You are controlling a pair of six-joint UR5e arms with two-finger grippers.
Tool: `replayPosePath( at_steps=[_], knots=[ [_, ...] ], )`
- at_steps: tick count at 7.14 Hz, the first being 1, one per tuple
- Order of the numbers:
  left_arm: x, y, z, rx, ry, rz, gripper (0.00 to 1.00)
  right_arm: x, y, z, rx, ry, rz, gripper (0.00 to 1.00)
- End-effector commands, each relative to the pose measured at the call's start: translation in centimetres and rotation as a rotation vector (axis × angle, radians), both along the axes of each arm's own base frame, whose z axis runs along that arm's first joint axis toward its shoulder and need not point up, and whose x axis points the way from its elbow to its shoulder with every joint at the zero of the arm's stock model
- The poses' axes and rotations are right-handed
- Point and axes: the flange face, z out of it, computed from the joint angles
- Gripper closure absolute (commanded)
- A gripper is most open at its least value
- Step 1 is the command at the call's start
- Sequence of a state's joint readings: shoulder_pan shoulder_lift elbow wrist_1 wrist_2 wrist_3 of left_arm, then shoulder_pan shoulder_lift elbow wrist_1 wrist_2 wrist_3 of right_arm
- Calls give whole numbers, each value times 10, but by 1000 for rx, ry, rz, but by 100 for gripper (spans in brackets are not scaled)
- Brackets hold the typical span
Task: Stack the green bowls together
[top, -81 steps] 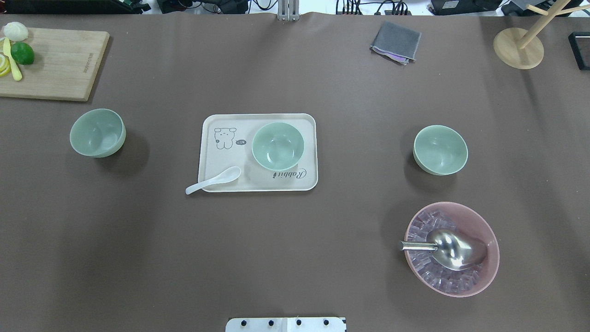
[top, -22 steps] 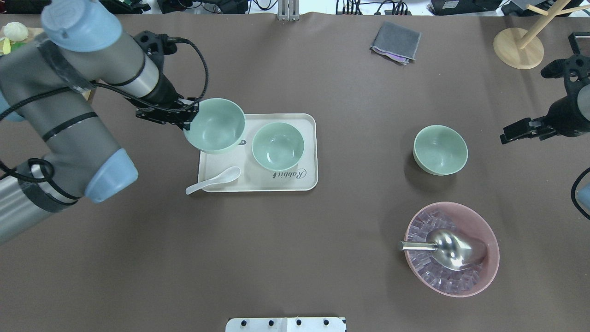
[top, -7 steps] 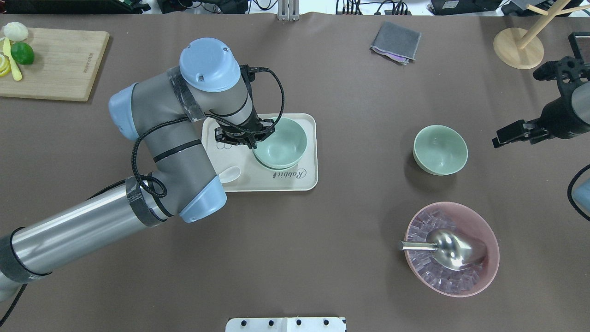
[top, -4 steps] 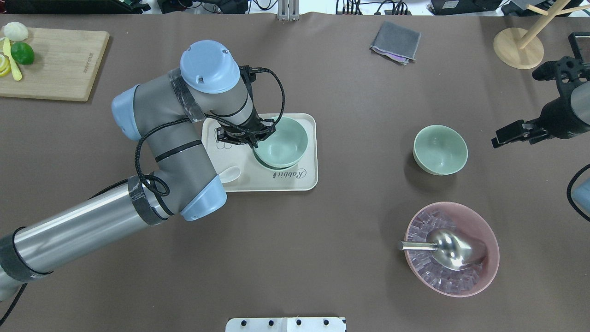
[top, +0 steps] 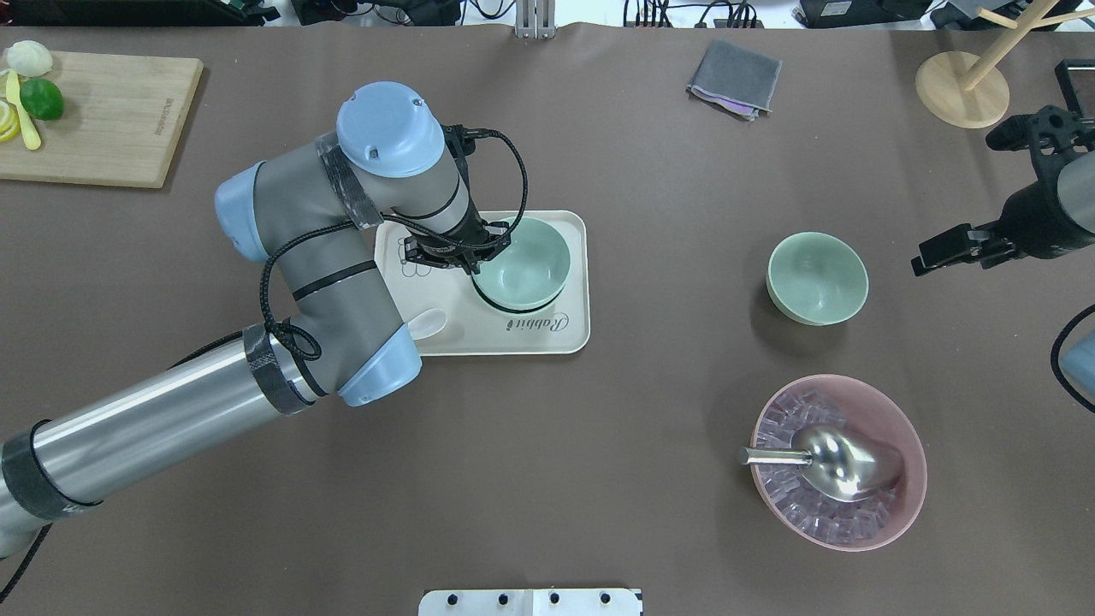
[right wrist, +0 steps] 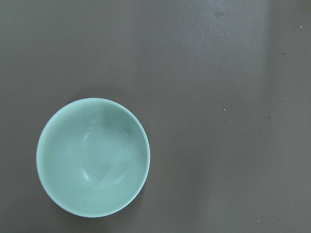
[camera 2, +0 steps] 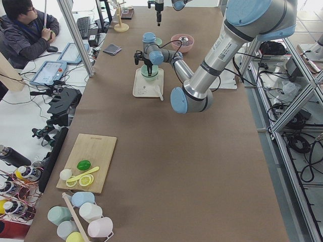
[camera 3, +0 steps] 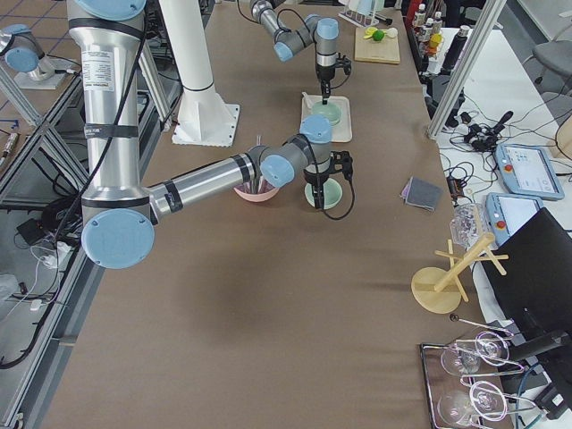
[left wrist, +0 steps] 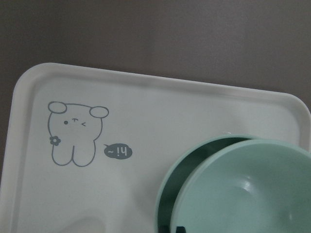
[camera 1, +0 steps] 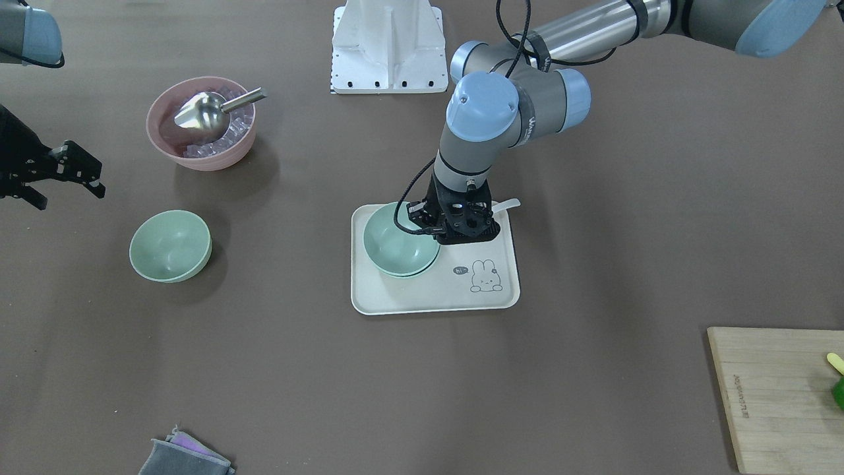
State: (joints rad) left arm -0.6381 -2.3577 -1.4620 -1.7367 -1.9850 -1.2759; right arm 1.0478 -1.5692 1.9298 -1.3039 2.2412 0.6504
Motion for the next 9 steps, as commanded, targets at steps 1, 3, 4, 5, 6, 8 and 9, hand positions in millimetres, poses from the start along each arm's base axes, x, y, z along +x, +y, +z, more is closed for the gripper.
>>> replayPosePath(
  at_steps=[1, 3, 4, 5, 6, 8, 9],
  knots=[
    [3, -2, 4, 5, 6, 1, 100, -1, 0, -1, 1, -1, -2, 0],
    [2, -3, 6, 5, 3, 0, 100, -1, 0, -1, 2, 0, -1, 0],
    [2, -3, 6, 7, 3, 2, 100, -2, 0, -1, 2, 0, -2, 0],
    [2, -3, 6, 11, 4, 6, 100, -2, 0, -1, 2, 0, -2, 0],
    [2, -3, 5, 13, 5, 7, 76, -2, 0, -1, 2, 0, -2, 0],
    [0, -2, 2, 21, 11, 7, 28, -2, 0, -1, 3, -1, -3, 0],
    [-2, 0, -2, 38, 32, 6, 3, -2, 0, -1, 1, -1, -3, 0]
  ],
)
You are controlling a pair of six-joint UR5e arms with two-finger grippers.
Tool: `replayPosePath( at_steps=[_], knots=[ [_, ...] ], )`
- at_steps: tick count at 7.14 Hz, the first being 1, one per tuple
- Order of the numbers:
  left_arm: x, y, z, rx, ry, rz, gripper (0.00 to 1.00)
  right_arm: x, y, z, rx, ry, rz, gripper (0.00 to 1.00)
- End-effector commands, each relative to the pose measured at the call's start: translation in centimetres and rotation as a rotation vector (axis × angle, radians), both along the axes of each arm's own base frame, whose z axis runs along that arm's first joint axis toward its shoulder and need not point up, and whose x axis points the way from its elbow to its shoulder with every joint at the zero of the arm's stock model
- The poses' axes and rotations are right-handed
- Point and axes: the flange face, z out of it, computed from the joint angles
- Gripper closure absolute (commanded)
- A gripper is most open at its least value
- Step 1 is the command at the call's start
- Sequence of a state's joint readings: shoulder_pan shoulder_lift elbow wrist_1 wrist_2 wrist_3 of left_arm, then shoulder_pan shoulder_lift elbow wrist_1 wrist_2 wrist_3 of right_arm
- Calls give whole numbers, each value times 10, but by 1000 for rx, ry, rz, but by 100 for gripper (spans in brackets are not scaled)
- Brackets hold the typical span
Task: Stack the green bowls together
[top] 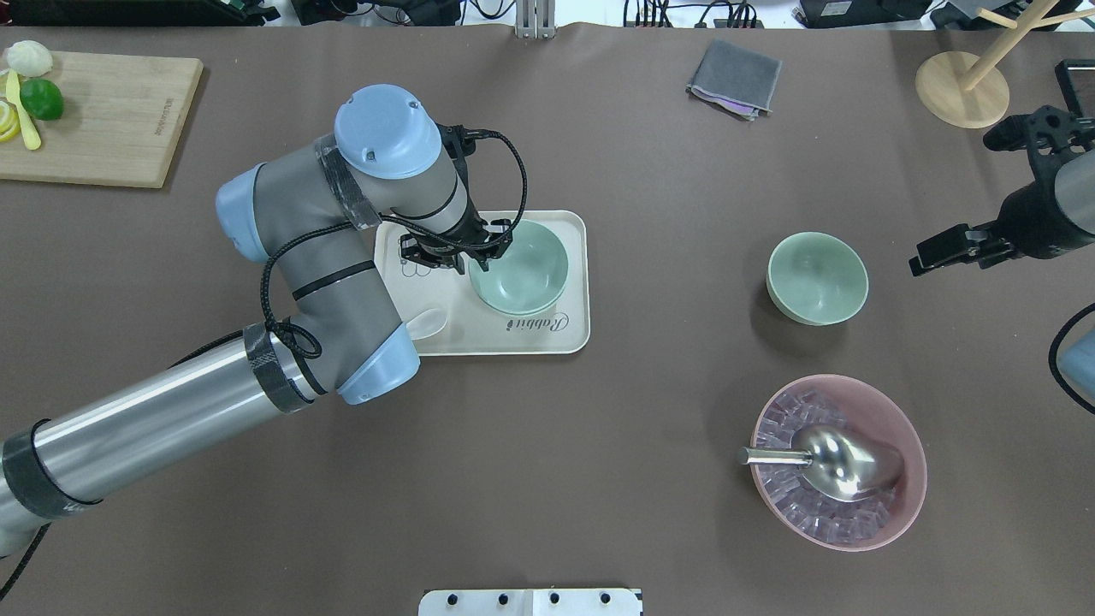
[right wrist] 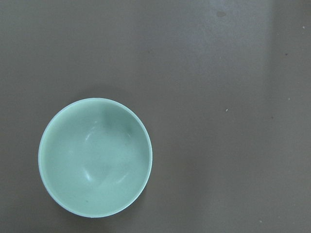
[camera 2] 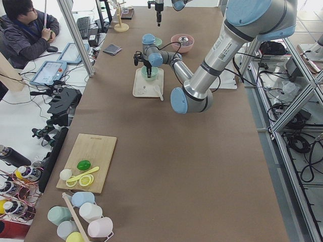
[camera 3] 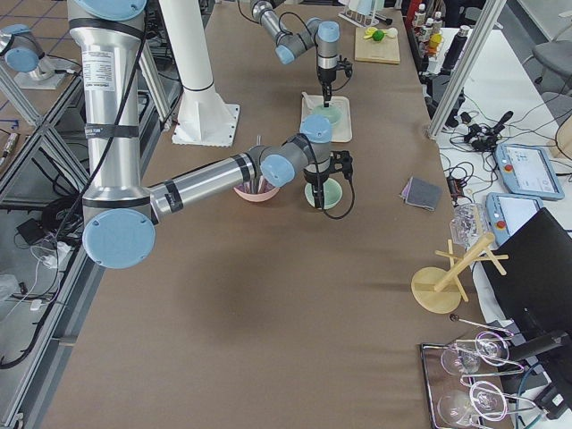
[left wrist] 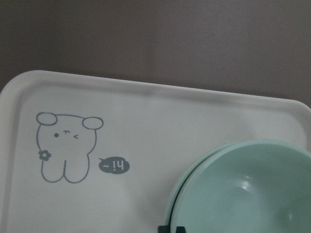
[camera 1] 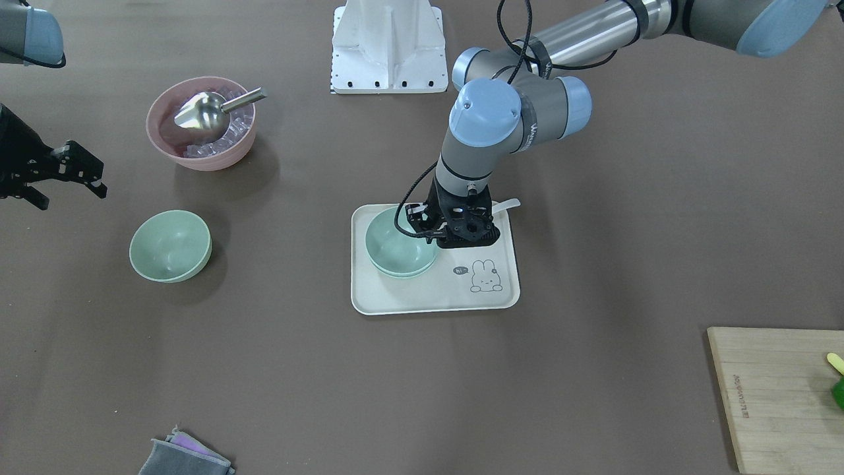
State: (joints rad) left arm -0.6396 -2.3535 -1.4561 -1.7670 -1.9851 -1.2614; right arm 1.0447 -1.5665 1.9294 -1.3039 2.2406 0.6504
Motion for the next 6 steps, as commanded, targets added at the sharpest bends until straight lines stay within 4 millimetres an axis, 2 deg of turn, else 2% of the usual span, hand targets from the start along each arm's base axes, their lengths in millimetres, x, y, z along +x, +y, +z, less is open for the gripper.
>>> replayPosePath(
  at_steps=[1, 2, 3, 4, 5, 6],
  knots=[
    [-10, 1, -12, 24, 29, -9, 2, 0, 0, 0, -1, 0, 0, 0],
    [-25, -4, -12, 32, 33, -12, 2, 0, 0, 0, 1, 0, 1, 0],
    [-50, -3, -2, 82, 8, 16, 2, 2, -2, -1, 17, 14, 17, 0],
    [-87, -2, -4, 128, -43, 47, 2, 6, -7, -1, 48, 61, 63, 0],
    [-129, -10, -7, 154, -108, 65, 2, 4, -13, -8, 74, 68, 72, 0],
    [-176, -24, 6, 197, -146, 116, 2, 1, -19, -21, 98, 58, 76, 0]
  ],
)
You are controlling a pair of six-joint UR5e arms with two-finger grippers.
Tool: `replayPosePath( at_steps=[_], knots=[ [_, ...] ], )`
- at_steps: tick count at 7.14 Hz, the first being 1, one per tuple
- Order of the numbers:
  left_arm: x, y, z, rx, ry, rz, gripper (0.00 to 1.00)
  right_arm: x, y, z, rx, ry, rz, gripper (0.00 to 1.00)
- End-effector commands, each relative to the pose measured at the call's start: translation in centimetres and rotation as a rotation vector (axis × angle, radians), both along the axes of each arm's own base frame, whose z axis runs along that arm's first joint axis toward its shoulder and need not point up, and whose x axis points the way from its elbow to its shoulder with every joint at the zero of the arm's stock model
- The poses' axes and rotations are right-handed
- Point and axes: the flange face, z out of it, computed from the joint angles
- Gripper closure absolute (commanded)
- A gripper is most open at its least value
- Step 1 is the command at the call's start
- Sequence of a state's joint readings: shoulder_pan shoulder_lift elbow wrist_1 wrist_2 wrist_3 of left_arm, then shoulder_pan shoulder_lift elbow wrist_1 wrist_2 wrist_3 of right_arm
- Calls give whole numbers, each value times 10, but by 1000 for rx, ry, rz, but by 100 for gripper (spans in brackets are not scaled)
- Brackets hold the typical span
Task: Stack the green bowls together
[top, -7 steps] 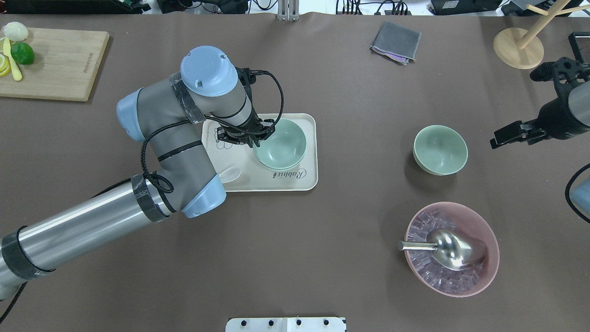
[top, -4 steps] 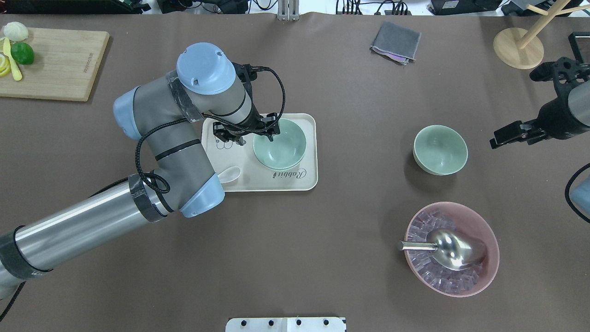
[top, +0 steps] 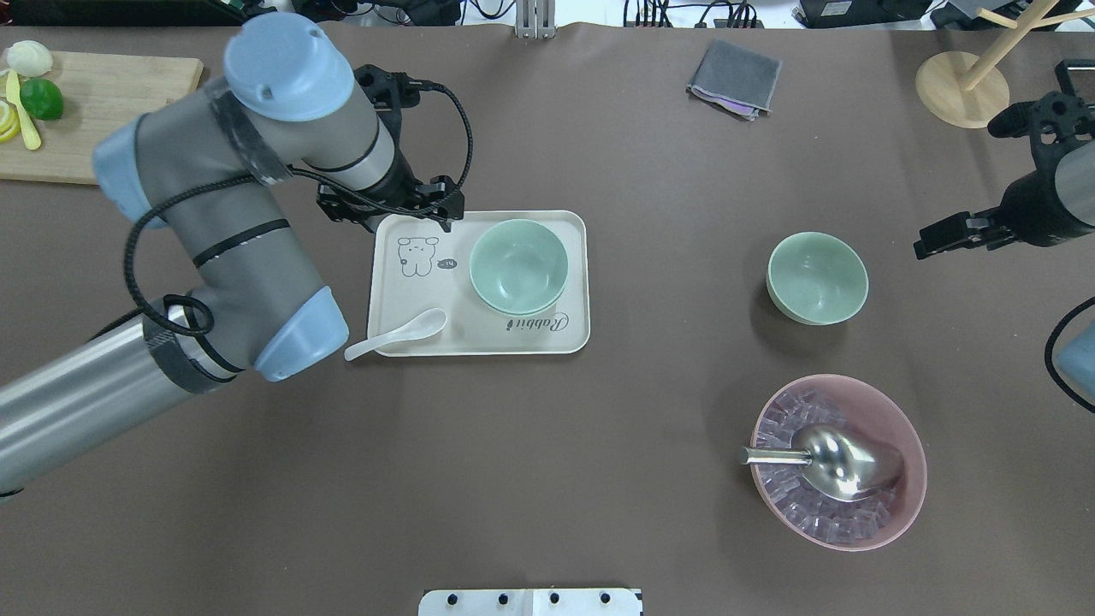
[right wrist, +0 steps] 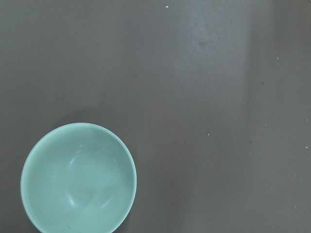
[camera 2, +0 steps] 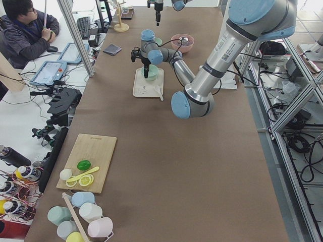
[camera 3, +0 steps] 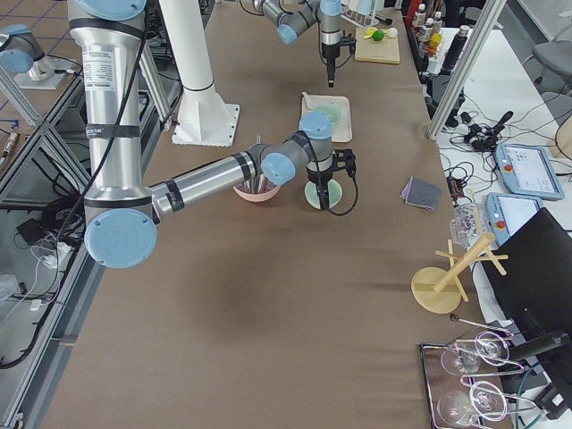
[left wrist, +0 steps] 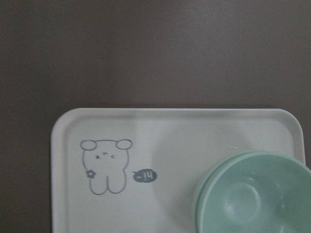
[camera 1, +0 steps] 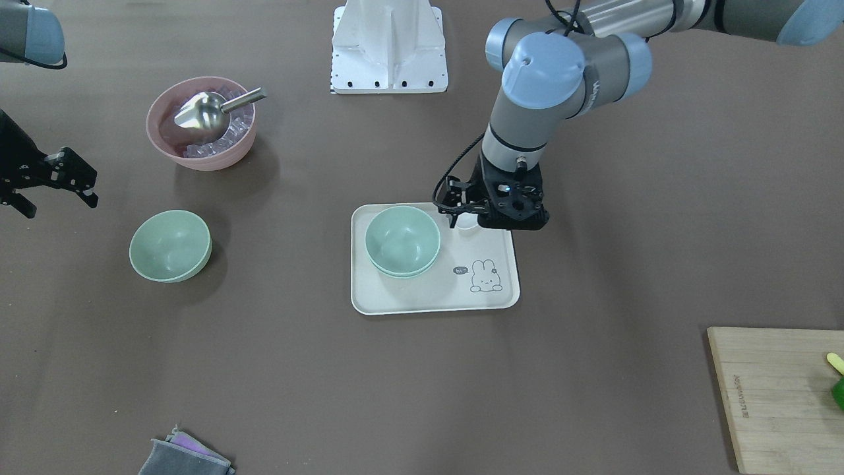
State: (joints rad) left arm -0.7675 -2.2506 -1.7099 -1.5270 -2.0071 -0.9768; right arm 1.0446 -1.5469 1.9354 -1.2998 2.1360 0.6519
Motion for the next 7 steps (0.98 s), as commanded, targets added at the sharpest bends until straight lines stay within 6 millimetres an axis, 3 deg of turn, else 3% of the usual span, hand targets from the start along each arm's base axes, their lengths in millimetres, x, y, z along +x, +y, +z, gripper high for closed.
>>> replayPosePath(
  at_steps=[1, 2, 3, 4, 5, 6, 7],
  knots=[
    [-116, -36, 41, 89, -78, 119, 2, -6, -13, -21, 47, 9, 23, 0],
    [-195, -63, 71, 166, -88, 164, 2, -7, -16, -18, 38, 20, 33, 0],
    [-254, -64, 138, 155, -95, 215, 2, -13, -18, -8, 19, 30, 29, 0],
    [-284, -40, 226, 61, -141, 241, 2, -20, -29, 0, -3, 37, 33, 0],
    [-306, -29, 275, 11, -185, 214, 2, -32, -41, 11, -52, 43, 53, 0],
    [-325, -9, 321, 41, -283, 178, 2, -49, -46, 30, -102, 58, 60, 1],
    [-330, -4, 327, 59, -280, 169, 2, -61, -48, 31, -139, 55, 79, 2]
  ],
)
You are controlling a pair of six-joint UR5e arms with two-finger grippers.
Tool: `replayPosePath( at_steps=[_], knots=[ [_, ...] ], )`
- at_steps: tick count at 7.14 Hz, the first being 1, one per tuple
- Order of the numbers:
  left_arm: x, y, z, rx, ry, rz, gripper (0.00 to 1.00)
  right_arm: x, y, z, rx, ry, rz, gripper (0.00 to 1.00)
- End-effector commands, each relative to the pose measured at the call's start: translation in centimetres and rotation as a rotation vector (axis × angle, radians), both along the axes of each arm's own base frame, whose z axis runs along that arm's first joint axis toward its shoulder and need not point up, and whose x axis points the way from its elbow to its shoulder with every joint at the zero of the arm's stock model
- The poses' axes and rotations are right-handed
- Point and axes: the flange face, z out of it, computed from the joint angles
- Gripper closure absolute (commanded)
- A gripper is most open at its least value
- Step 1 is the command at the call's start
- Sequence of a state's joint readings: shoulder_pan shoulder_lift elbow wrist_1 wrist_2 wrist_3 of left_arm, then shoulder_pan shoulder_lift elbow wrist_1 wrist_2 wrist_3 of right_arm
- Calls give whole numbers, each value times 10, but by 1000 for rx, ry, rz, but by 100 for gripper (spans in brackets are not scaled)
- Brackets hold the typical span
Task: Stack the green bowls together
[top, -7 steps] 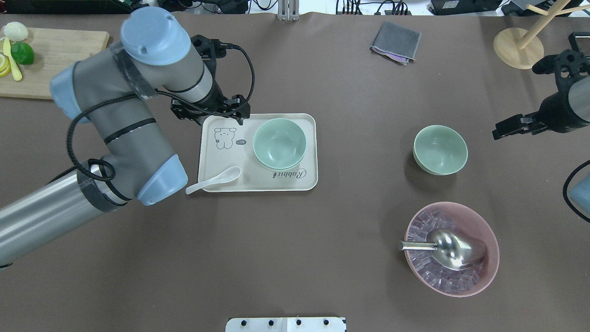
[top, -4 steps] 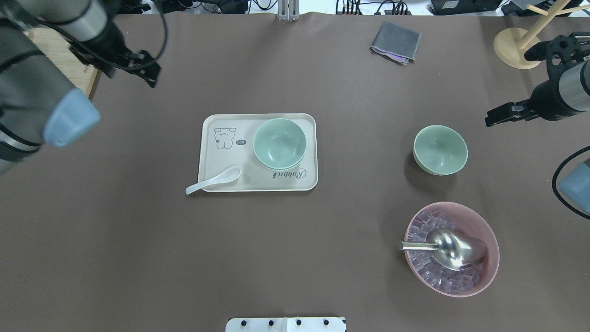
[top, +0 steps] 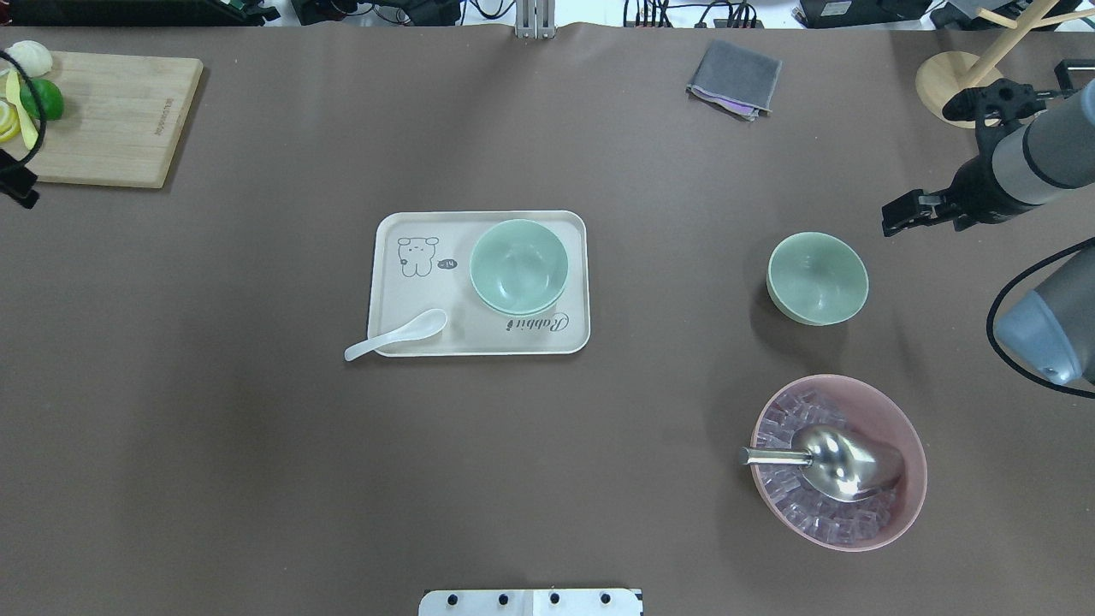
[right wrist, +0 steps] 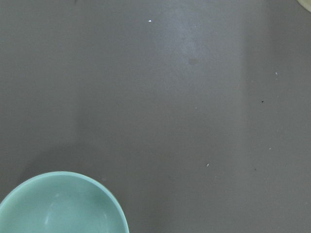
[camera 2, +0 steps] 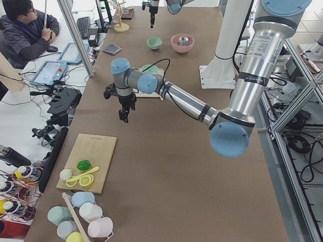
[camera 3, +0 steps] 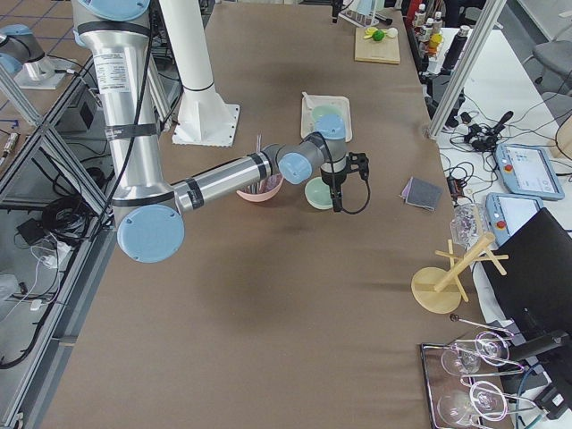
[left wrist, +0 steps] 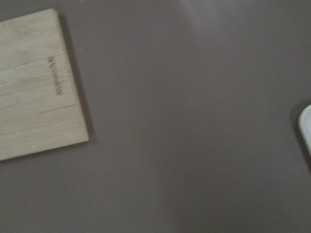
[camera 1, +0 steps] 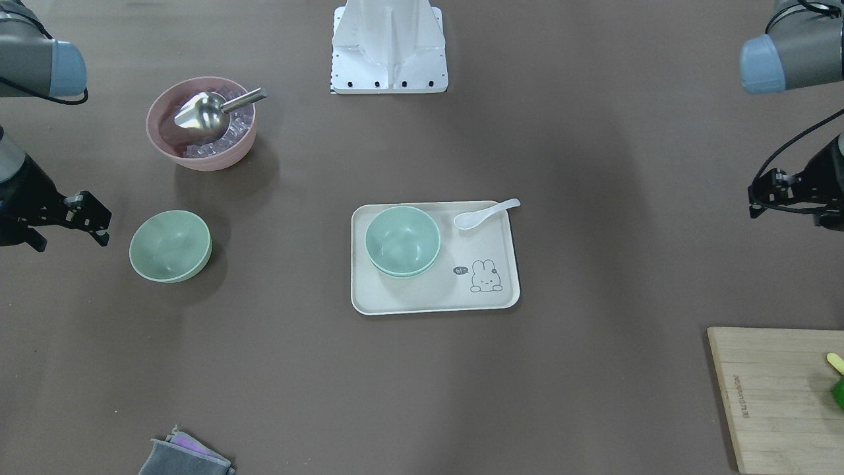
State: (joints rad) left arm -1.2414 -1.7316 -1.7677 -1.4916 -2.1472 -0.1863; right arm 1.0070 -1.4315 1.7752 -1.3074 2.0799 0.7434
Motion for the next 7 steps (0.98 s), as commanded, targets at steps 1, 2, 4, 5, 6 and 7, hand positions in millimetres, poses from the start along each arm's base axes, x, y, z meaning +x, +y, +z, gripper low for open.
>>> replayPosePath(
  at_steps=[1, 2, 4, 5, 6, 7],
  knots=[
    [-17, 16, 32, 16, -39, -20, 2, -32, 2, 8, -97, -4, 48, 5],
    [-17, 16, 30, 19, -37, -19, 2, -55, 14, 7, -122, 6, 70, 11],
    [-16, 15, 29, 21, -36, -19, 2, -79, 28, 5, -143, 8, 63, 33],
    [-16, 15, 29, 23, -36, -19, 2, -81, 30, 4, -140, 10, 62, 36],
    [-16, 15, 30, 21, -36, -18, 2, -80, 34, 7, -143, 13, 62, 46],
    [-15, 15, 31, 22, -36, -19, 2, -79, 35, 7, -143, 13, 62, 57]
  ],
)
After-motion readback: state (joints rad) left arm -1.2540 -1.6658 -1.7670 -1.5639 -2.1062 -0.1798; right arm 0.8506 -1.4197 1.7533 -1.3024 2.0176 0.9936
